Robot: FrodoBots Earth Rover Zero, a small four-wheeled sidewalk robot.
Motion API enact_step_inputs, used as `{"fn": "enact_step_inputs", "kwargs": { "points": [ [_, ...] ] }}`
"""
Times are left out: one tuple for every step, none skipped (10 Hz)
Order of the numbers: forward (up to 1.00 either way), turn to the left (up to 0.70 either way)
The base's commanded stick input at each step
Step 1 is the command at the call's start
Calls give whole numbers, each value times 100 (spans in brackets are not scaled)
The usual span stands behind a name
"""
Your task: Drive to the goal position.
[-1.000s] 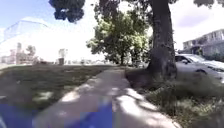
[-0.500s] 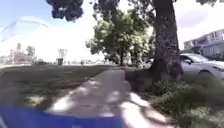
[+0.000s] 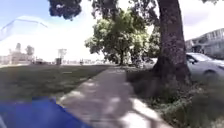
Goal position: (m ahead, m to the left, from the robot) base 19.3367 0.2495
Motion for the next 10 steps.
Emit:
{"fn": "enact_step_inputs", "kwargs": {
  "points": [
    [70, 0],
    [70, 0],
    [70, 0],
    [70, 0],
    [70, 0],
    [70, 0],
    [70, 0],
    [70, 0],
    [70, 0],
    [70, 8]
  ]
}}
